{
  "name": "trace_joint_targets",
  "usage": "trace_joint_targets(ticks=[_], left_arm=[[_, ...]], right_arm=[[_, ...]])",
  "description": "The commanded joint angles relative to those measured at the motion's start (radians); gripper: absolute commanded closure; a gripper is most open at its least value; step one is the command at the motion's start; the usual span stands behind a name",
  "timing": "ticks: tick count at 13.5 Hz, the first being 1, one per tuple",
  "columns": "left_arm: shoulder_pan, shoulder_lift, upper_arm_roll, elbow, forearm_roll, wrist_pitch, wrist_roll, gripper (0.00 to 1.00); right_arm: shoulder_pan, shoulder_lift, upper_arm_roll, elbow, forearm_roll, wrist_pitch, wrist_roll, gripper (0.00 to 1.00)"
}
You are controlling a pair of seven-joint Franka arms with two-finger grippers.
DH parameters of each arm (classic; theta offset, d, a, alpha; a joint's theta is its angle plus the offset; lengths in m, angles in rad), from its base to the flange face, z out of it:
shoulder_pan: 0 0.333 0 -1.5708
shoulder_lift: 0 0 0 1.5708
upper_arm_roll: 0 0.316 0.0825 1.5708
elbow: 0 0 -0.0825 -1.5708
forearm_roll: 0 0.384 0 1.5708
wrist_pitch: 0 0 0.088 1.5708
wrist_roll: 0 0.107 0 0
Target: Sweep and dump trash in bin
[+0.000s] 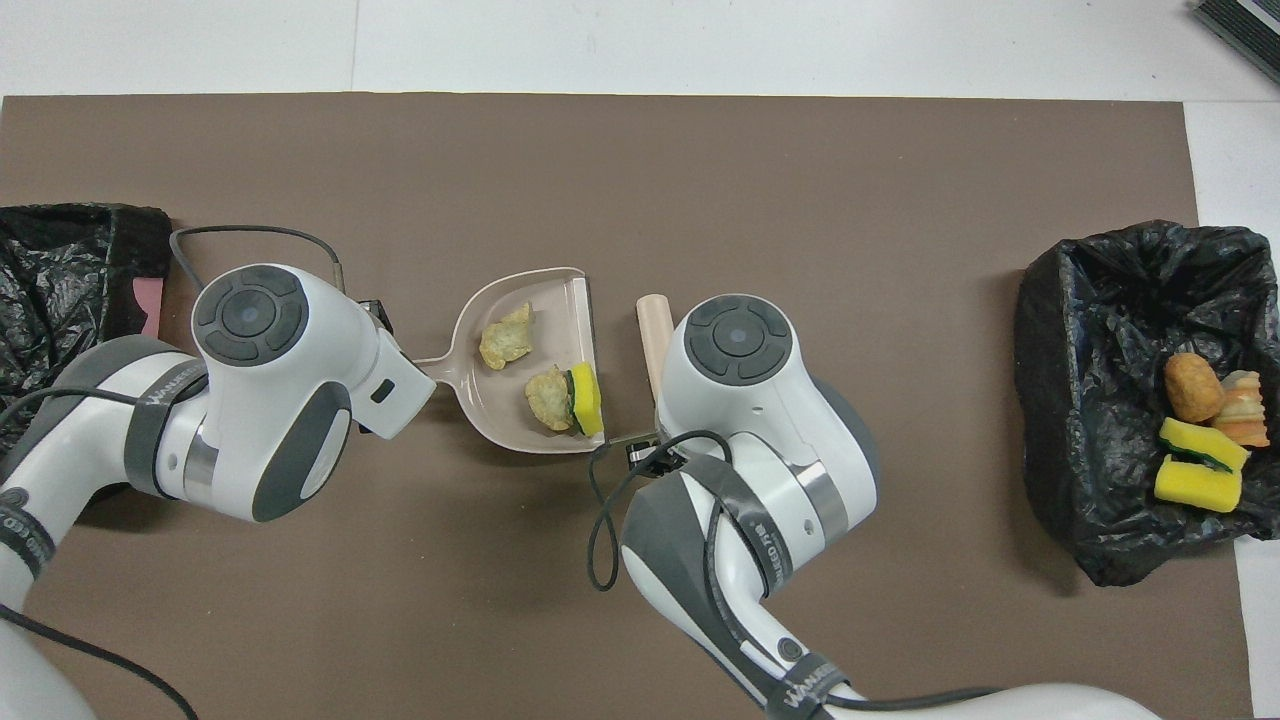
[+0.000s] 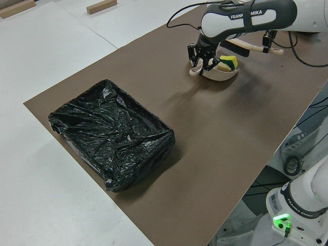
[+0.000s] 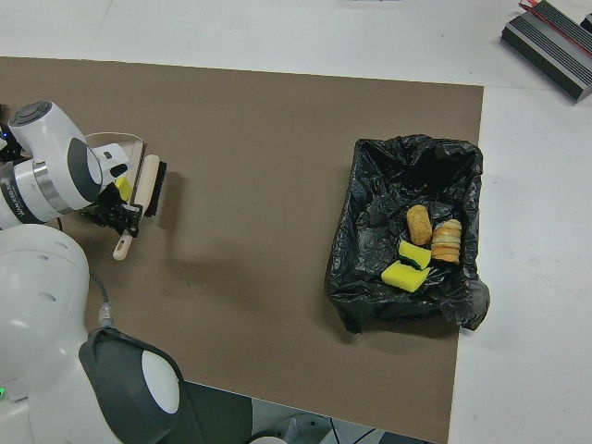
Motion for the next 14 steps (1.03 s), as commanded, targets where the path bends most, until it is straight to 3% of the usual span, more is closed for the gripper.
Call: trace_joint_targets(ticks=[1, 4, 8, 14], left_arm=[[0.074, -0.047, -0.009, -0.012, -0.082, -0.029, 0.113, 1.00], [0.150, -0.077, -0.009, -0.012, -0.142, -0.052, 0.223, 1.00], [0.330, -0.110, -0.009, 0.017, -0.233, -0.125, 0.417, 1.00], [0.629, -0.107, -0.007, 0.100, -0.385, -0.221, 0.636, 1.00]], right_arm=[[0.090, -0.041, 0.005, -0.068, 0.001, 0.042, 0.139, 1.00], [0.182, -0.085, 0.005, -0.105, 0.015, 0.049, 0.198, 1.00], [0.273, -0.132, 0.005, -0.200, 0.053, 0.123, 0.312, 1.00], [0.302, -0.130, 0.009, -0.246, 0.053, 0.154, 0.339, 0.98]])
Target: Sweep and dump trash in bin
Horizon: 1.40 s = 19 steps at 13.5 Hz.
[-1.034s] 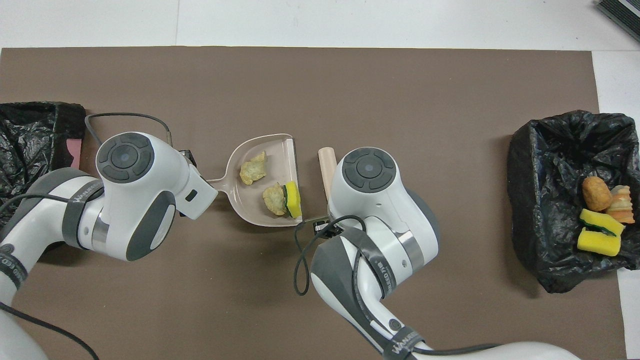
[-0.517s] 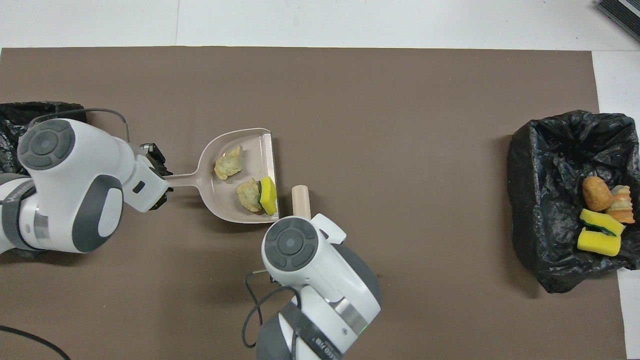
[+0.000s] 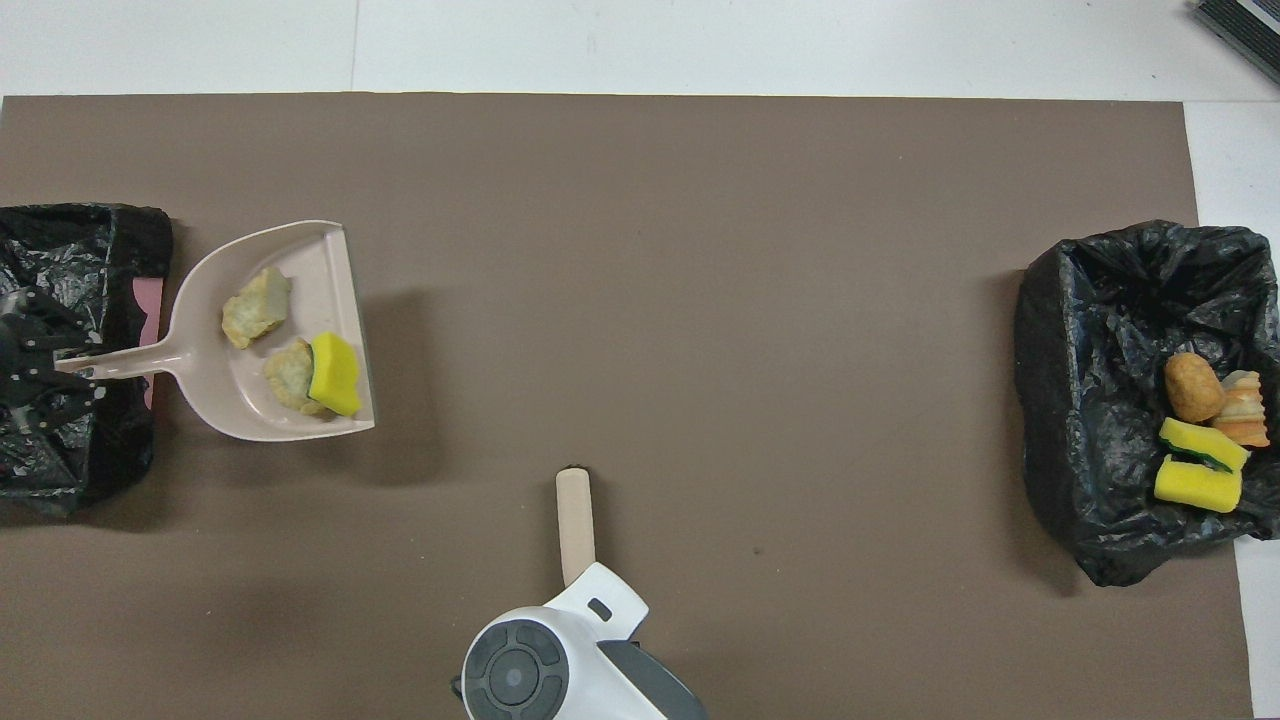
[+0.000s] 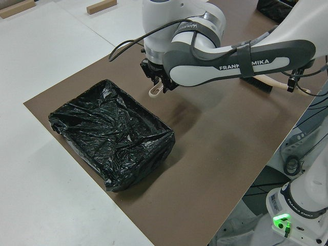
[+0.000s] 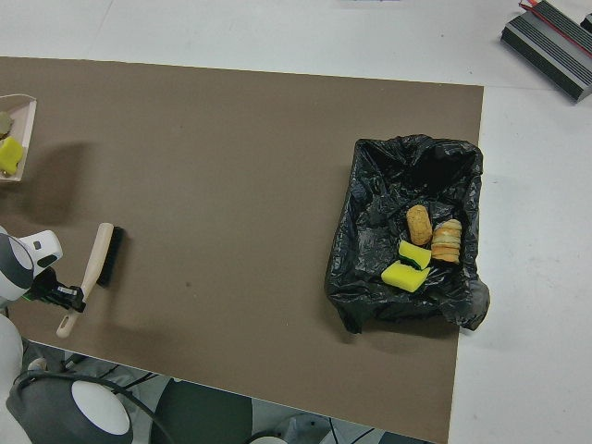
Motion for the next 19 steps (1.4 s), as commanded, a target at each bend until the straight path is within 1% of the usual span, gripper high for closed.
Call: trace_joint_targets(ticks=[1, 2, 4, 7, 9, 10, 11, 12, 14, 16, 17, 19], left_arm=[[0.122, 0.002, -0.010, 0.055, -0.072, -0.072, 0.061, 1.00], [0.167, 0.003, -0.011, 0.067, -0.078, -0.090, 0.063, 1.00], [0.248, 0.003, -0.011, 0.072, -0.100, -0.095, 0.078, 1.00], [0.319, 0.019, 0.007, 0.137, -0.133, -0.129, 0.087, 1.00], [0.346, 0.049, 0.015, 0.212, -0.126, -0.136, 0.109, 1.00], [0.362, 0.081, 0.018, 0.275, -0.109, -0.150, 0.110, 1.00], [0.368, 0.112, 0.018, 0.326, -0.077, -0.155, 0.110, 1.00], [0.368, 0.143, 0.018, 0.369, -0.019, -0.155, 0.112, 1.00], [0.368, 0.186, 0.019, 0.438, 0.034, -0.133, 0.110, 1.00], [0.366, 0.239, 0.018, 0.531, 0.131, -0.123, 0.112, 1.00], [0.360, 0.256, 0.016, 0.558, 0.184, -0.106, 0.110, 1.00], [0.338, 0.269, 0.015, 0.567, 0.302, -0.022, 0.109, 1.00]], right_arm=[[-0.005, -0.025, 0.002, -0.017, 0.011, 0.004, 0.019, 0.33], [-0.003, -0.026, 0.002, -0.008, 0.011, 0.003, 0.021, 0.00], [-0.011, -0.019, 0.002, 0.041, 0.009, -0.046, 0.010, 0.00], [-0.058, -0.026, -0.001, 0.122, -0.003, -0.124, -0.004, 0.00], [-0.115, -0.031, -0.001, 0.194, -0.006, -0.222, -0.074, 0.00], [-0.149, -0.035, -0.004, 0.232, -0.008, -0.276, -0.114, 0.00], [-0.185, -0.040, -0.005, 0.263, -0.009, -0.319, -0.154, 0.00], [-0.231, -0.052, -0.010, 0.292, -0.017, -0.363, -0.215, 0.00], [-0.314, -0.072, -0.011, 0.325, -0.064, -0.419, -0.325, 0.00], [-0.399, -0.072, -0.011, 0.381, -0.086, -0.474, -0.408, 0.00], [-0.445, -0.074, -0.011, 0.411, -0.085, -0.496, -0.451, 0.00], [-0.564, -0.074, -0.011, 0.460, -0.088, -0.549, -0.577, 0.00]])
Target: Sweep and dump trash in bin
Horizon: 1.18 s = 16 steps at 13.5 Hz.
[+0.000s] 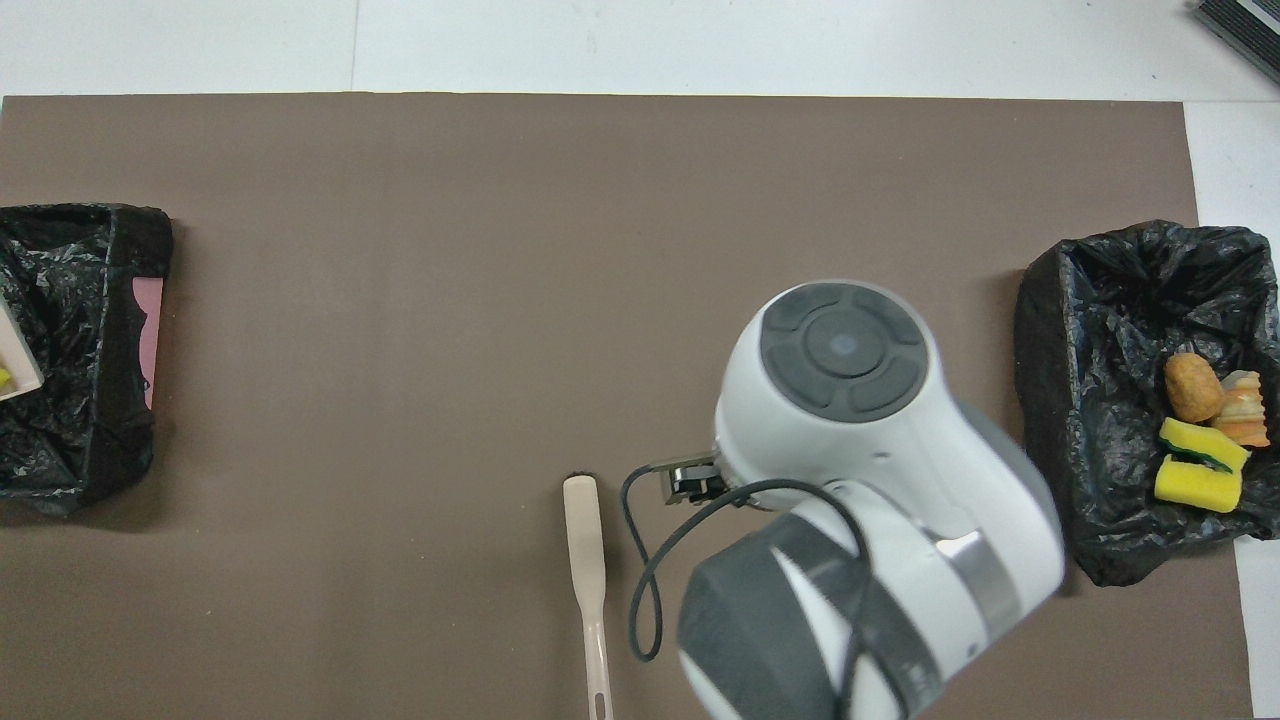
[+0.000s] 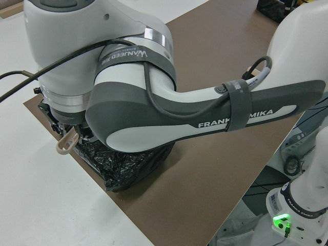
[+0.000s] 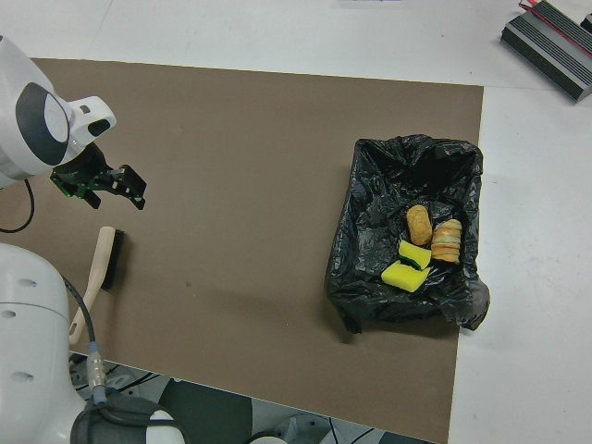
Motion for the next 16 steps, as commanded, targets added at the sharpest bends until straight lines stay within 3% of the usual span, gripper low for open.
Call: trace_joint_targets(ticks=[1, 6, 10, 13, 16], left_arm=[[-0.062, 0.036, -0.002, 0.053, 0.187, 0.085, 0.006, 1.00], [-0.217, 0.020, -0.001, 0.051, 0.645, 0.117, -0.095, 1.00], [-0.286, -0.020, -0.001, 0.050, 0.889, 0.107, -0.163, 1.00], [-0.309, -0.083, -0.010, 0.038, 0.917, 0.091, -0.165, 1.00], [-0.332, -0.102, -0.010, 0.011, 0.717, 0.024, -0.195, 1.00]], right_arm=[[-0.143, 0.004, 0.011, 0.053, -0.010, -0.055, -0.157, 0.00], [-0.278, 0.004, 0.006, 0.089, -0.117, -0.050, -0.374, 0.00], [-0.361, 0.007, 0.006, 0.122, -0.122, -0.046, -0.371, 0.00], [-0.384, 0.007, -0.014, 0.125, -0.115, -0.046, -0.372, 0.00], [-0.426, 0.018, -0.029, 0.135, -0.113, -0.050, -0.382, 0.00]])
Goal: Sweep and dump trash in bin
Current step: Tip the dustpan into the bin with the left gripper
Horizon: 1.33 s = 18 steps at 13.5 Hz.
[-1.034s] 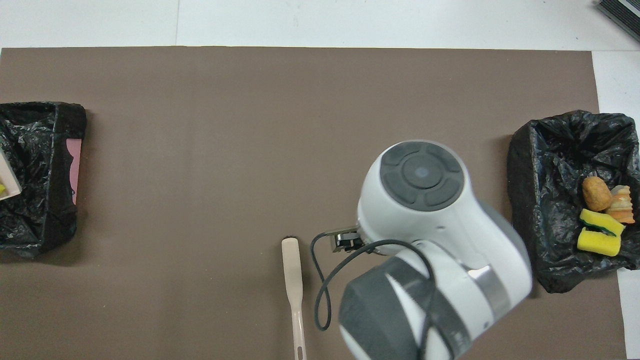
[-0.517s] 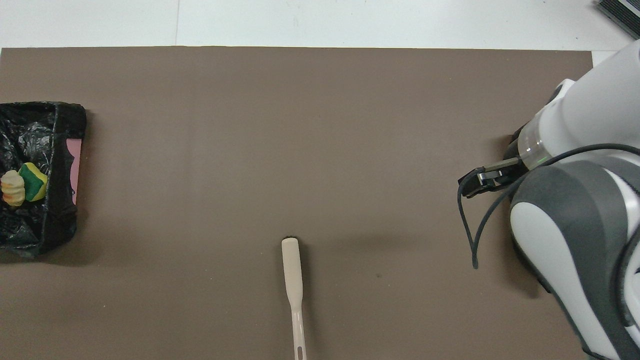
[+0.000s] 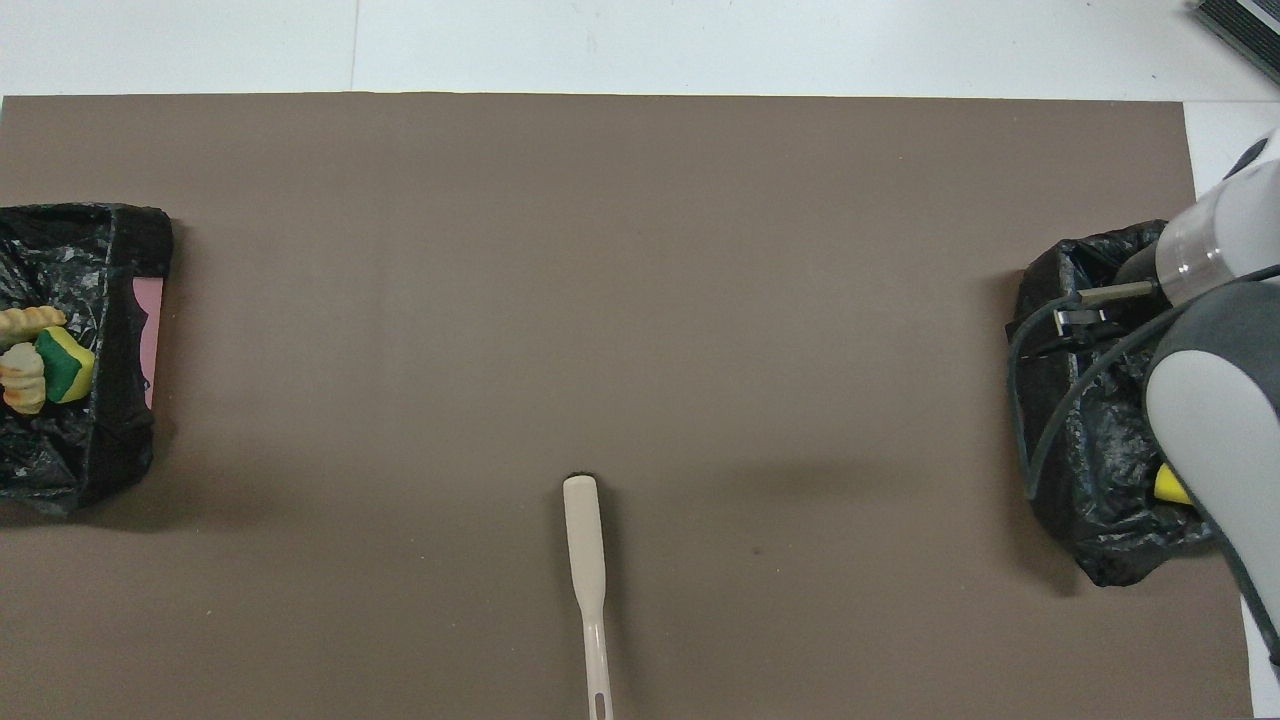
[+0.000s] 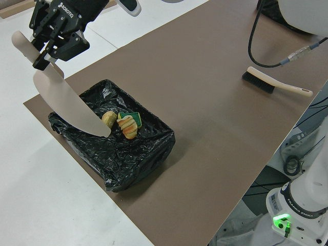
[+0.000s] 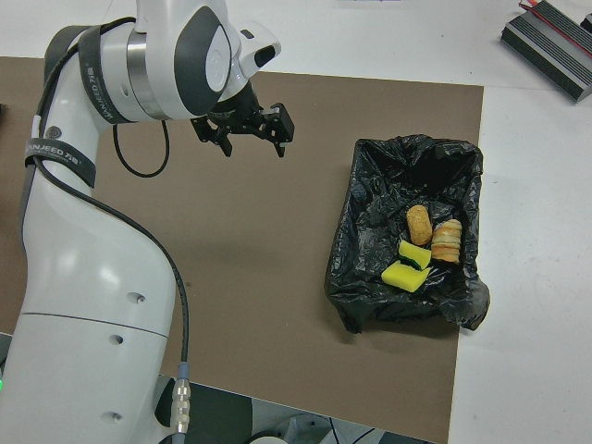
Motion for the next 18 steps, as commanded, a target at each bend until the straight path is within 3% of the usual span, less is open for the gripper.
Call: trace_joint_targets(ticks=[1, 3, 6, 11, 15, 18], left_arm=[[-0.028, -0.025, 0.011, -0.037, -0.198, -0.068, -0.068, 1.00], [-0.032, -0.059, 0.011, -0.092, -0.376, -0.102, -0.191, 1.00], [-0.145, -0.100, 0.010, -0.207, -0.447, -0.145, -0.502, 1.00], [-0.349, -0.100, 0.010, -0.330, -0.644, -0.142, -1.161, 1.00], [-0.523, -0.074, 0.010, -0.352, -0.737, -0.089, -1.576, 1.00], [-0.699, 0.031, 0.011, -0.350, -0.742, 0.061, -1.893, 1.00]], right_arm=[[-0.047, 0.016, -0.001, 0.032, -0.005, -0.015, -0.028, 0.00], [-0.025, 0.022, -0.037, 0.080, -0.004, -0.024, -0.028, 0.00], [0.067, 0.022, -0.137, 0.076, 0.010, -0.009, -0.023, 0.00], [0.056, 0.019, -0.139, 0.071, 0.041, -0.009, -0.018, 0.00], [0.056, 0.017, -0.139, 0.071, 0.041, -0.009, -0.020, 0.00], [0.056, 0.017, -0.139, 0.071, 0.042, -0.009, -0.020, 0.00]])
